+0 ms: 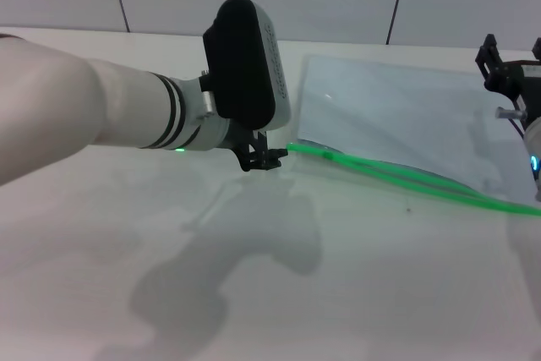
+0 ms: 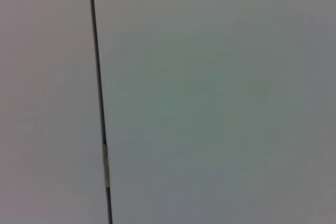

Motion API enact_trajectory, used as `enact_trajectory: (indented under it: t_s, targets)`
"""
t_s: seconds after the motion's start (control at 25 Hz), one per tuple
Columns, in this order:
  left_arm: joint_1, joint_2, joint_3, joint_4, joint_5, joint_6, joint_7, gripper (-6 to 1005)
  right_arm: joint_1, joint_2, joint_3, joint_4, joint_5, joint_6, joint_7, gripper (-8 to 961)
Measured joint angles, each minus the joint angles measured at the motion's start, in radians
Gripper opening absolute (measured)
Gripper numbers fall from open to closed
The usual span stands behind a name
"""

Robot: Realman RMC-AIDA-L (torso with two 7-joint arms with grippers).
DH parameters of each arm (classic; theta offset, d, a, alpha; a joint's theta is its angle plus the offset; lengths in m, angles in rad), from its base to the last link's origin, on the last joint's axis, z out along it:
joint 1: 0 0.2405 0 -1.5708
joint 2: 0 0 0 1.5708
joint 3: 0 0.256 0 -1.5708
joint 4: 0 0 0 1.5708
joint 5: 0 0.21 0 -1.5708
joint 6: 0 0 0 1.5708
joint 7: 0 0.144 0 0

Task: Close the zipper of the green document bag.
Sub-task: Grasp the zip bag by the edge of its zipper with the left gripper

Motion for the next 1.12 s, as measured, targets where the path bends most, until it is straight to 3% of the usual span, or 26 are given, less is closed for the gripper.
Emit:
enact_trajectory:
  t_s: [0.32,0.56,1.12]
  targets:
    - [-0.021,-0.001,0.059,-0.086,0.01,-0.094,0.028,639,0.009,0.002,-0.002,0.001,0.0,-0.007,0.0,736]
    - [-0.025,-0.001,0.11,-0.143,0.007,-0.24,0.076,637,0.013,0.002,-0.006,0.001,0.0,-0.007,0.0,736]
    - [-0.057,-0.004,0.185,-0.204,0.001,-0.339,0.069,633,0.014,0.002,-0.007,0.001,0.0,-0.006,0.0,736]
